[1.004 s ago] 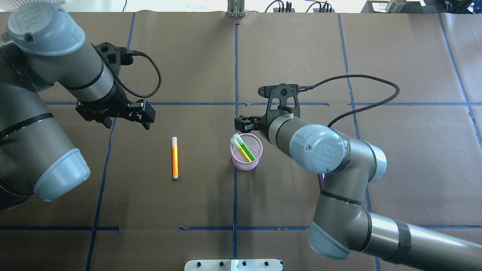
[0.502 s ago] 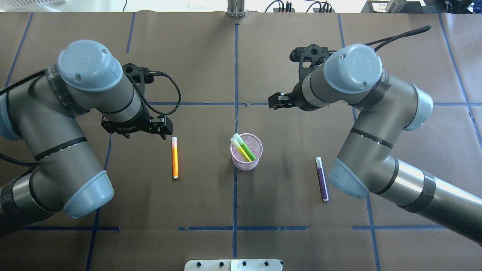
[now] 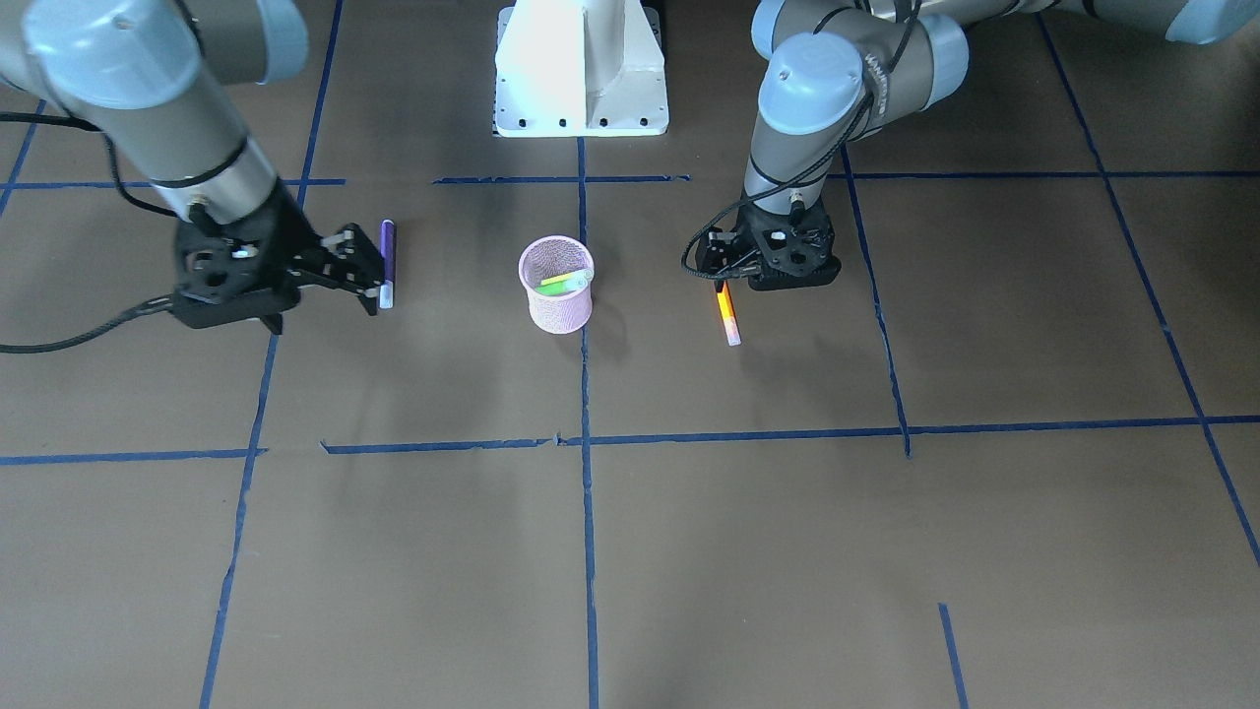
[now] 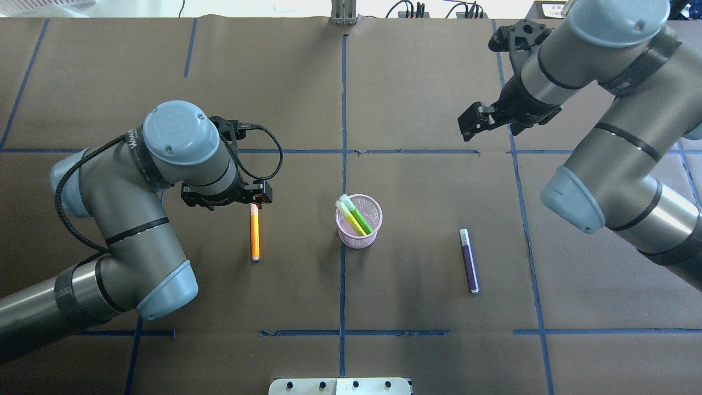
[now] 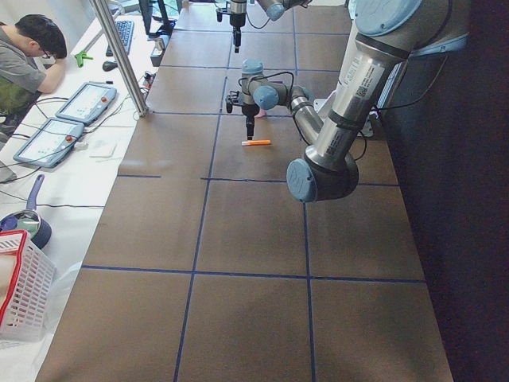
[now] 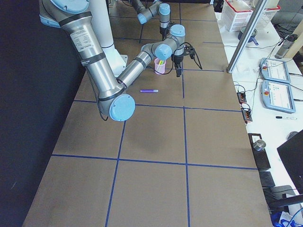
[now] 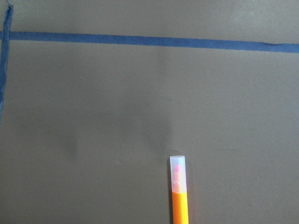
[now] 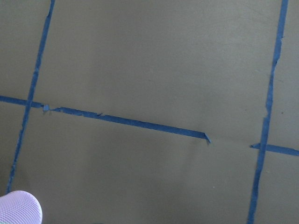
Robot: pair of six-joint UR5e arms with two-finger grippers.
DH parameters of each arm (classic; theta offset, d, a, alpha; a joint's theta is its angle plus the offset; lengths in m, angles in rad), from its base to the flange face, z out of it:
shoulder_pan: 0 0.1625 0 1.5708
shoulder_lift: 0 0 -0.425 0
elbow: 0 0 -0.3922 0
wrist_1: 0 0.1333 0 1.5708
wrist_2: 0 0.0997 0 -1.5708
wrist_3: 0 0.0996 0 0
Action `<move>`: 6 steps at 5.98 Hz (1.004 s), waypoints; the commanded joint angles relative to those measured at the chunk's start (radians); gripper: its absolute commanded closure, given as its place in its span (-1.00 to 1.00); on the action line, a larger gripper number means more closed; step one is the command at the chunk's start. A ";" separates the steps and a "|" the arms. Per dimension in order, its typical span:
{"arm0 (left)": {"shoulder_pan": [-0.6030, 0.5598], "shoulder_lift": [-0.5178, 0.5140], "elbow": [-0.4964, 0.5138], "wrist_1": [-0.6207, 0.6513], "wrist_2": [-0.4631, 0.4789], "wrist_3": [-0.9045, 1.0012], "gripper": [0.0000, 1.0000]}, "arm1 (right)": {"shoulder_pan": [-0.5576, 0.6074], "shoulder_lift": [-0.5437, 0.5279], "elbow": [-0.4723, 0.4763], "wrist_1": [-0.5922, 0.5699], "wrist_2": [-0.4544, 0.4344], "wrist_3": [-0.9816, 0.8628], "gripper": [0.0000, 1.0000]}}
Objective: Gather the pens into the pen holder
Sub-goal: 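Withdraw the right gripper while the left gripper descends and grasps the orange marker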
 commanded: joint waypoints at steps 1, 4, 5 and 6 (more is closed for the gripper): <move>0.021 -0.011 0.081 -0.070 0.011 -0.027 -0.73 | 0.037 -0.052 0.026 -0.007 0.024 -0.075 -0.99; 0.023 -0.030 0.168 -0.181 0.012 -0.077 -0.35 | 0.037 -0.056 0.030 -0.007 0.024 -0.075 -0.99; 0.026 -0.030 0.172 -0.181 0.012 -0.077 -0.29 | 0.037 -0.058 0.030 -0.007 0.024 -0.075 -0.99; 0.032 -0.030 0.176 -0.181 0.012 -0.074 -0.25 | 0.037 -0.059 0.030 -0.007 0.024 -0.076 -0.99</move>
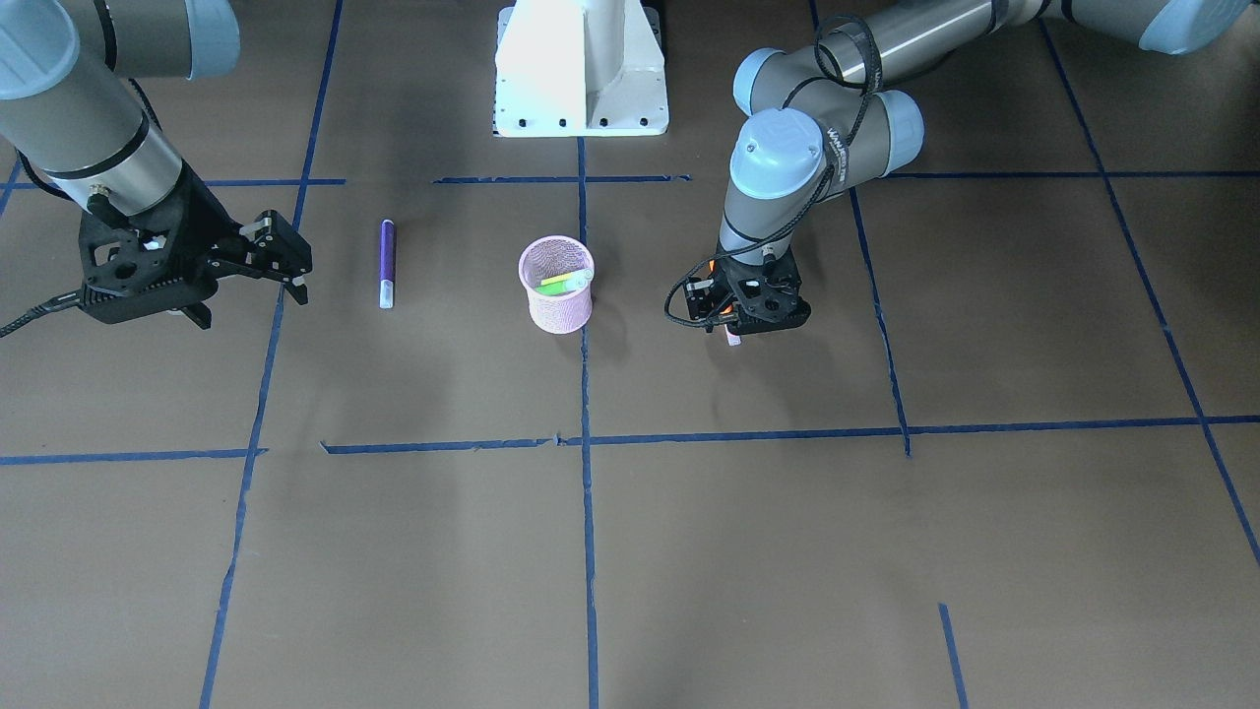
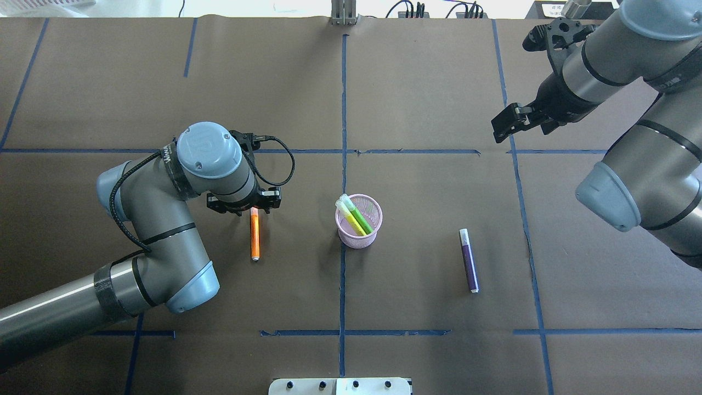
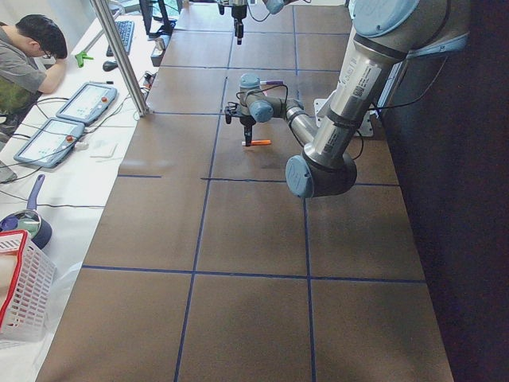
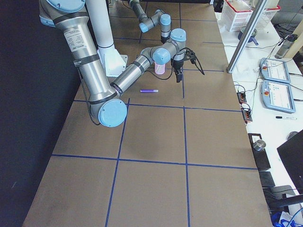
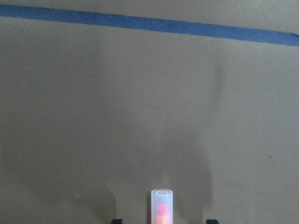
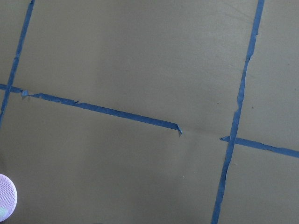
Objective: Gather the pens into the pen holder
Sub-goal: 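Withdraw the right gripper while the left gripper descends and grasps the orange marker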
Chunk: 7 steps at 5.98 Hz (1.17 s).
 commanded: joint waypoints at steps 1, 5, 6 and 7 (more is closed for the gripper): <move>0.005 0.000 0.004 -0.001 0.000 0.000 -0.23 | 0.000 -0.002 0.000 0.000 0.000 0.000 -0.99; 0.009 0.000 0.004 -0.001 0.000 -0.003 0.43 | 0.000 -0.002 0.000 0.000 -0.002 0.000 -0.99; 0.010 -0.002 0.004 -0.001 -0.002 -0.004 0.71 | 0.000 -0.002 0.000 0.000 -0.002 0.000 -0.99; 0.010 -0.002 0.002 0.001 -0.002 -0.003 0.90 | 0.000 -0.002 0.000 0.000 -0.002 0.000 -0.99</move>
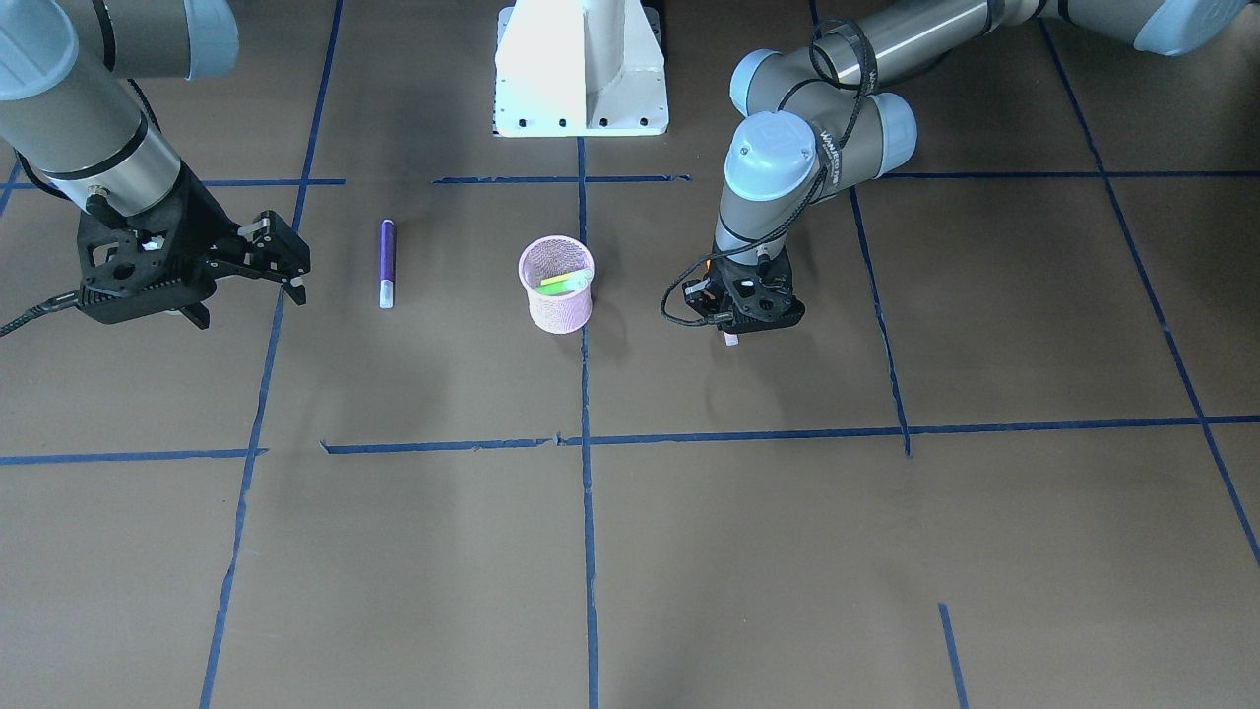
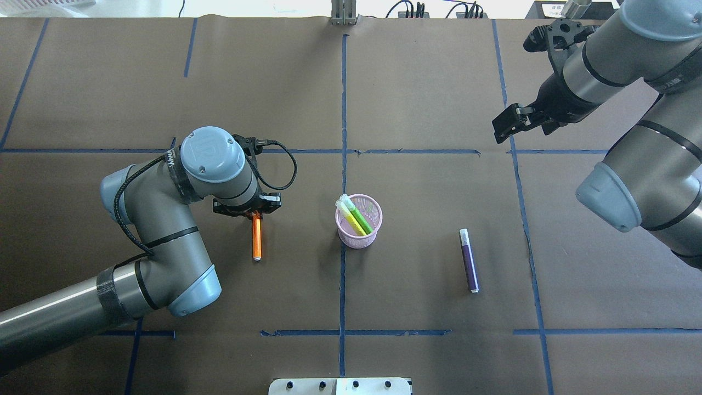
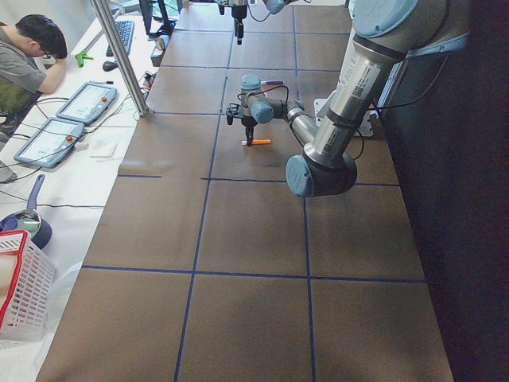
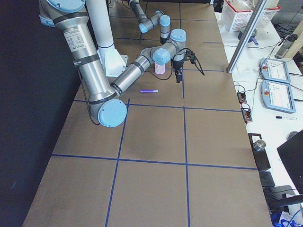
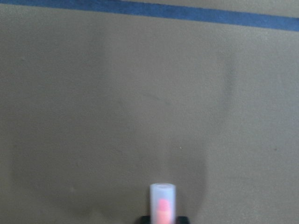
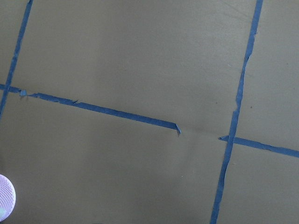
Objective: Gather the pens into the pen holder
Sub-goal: 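Withdraw the right gripper while the left gripper descends and grasps the orange marker, then lift the orange marker with the left gripper and move it over the pen cup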
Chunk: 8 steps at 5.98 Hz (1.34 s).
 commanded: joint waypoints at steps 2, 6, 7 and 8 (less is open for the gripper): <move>-0.012 -0.005 -0.047 0.010 0.001 0.010 1.00 | 0.000 0.002 0.000 0.000 0.000 0.000 -0.99; -0.015 -0.077 -0.203 -0.066 0.229 0.223 1.00 | 0.002 -0.020 0.034 0.002 -0.008 0.012 -1.00; 0.003 -0.082 -0.205 -0.145 0.278 0.285 1.00 | 0.002 -0.021 0.035 0.002 -0.006 0.012 -1.00; 0.049 -0.085 -0.202 -0.193 0.333 0.294 1.00 | 0.002 -0.027 0.044 0.002 -0.014 0.015 -1.00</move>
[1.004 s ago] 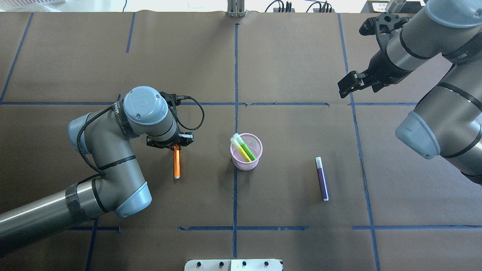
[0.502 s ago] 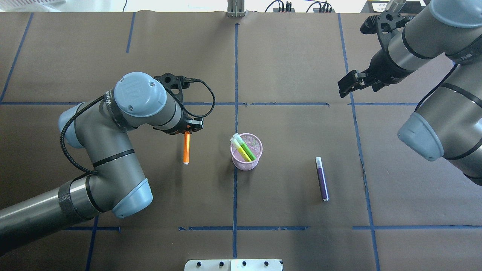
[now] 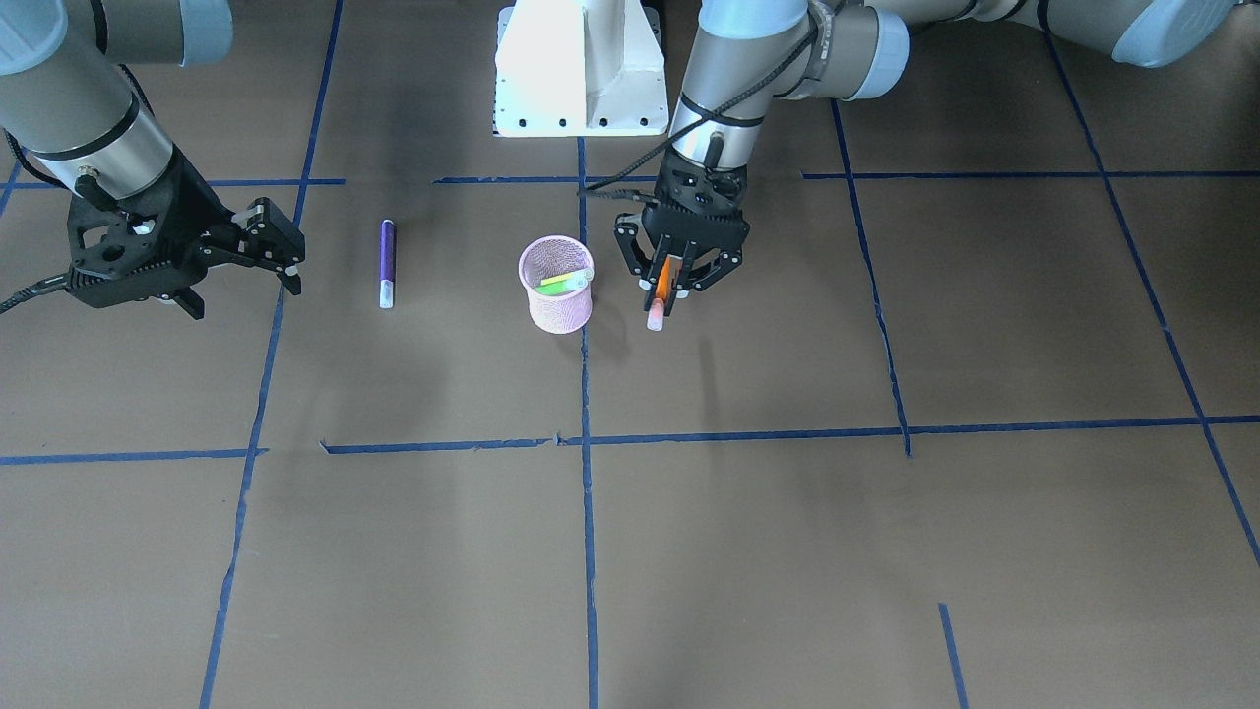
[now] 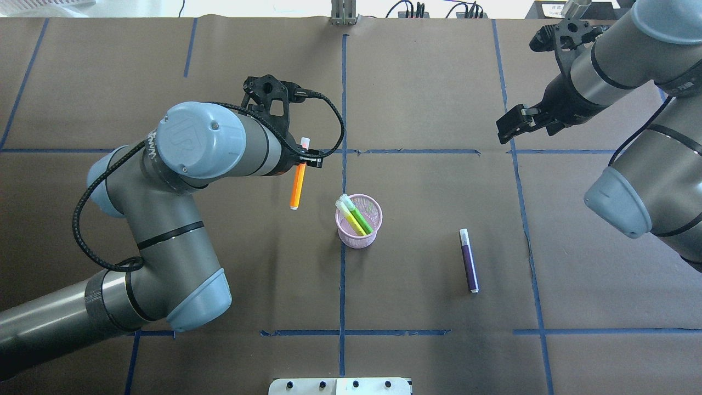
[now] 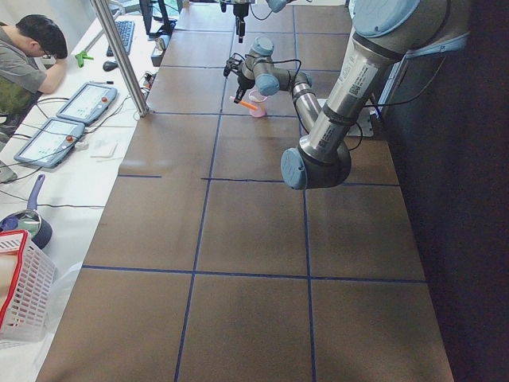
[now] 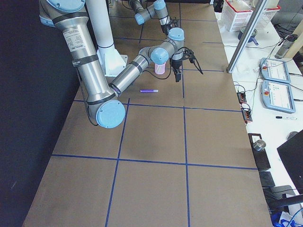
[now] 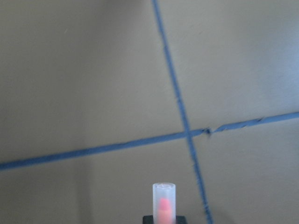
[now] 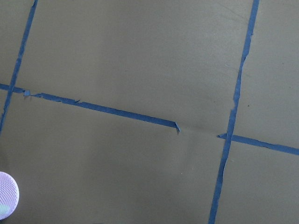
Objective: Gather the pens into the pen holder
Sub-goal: 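Lift the orange marker with the left gripper and move it over the pen cup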
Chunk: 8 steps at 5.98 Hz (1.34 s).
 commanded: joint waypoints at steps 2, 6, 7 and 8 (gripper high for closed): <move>0.122 -0.080 0.039 -0.099 0.199 0.020 1.00 | -0.001 -0.010 0.007 0.000 -0.013 0.002 -1.00; 0.123 -0.162 0.238 -0.256 0.202 0.020 1.00 | -0.001 -0.014 -0.001 0.000 -0.017 0.001 -1.00; 0.127 -0.153 0.238 -0.260 0.201 0.022 1.00 | -0.001 -0.014 -0.003 0.000 -0.017 0.001 -1.00; 0.133 -0.139 0.234 -0.264 0.199 0.022 0.97 | -0.001 -0.014 -0.004 0.000 -0.017 0.001 -1.00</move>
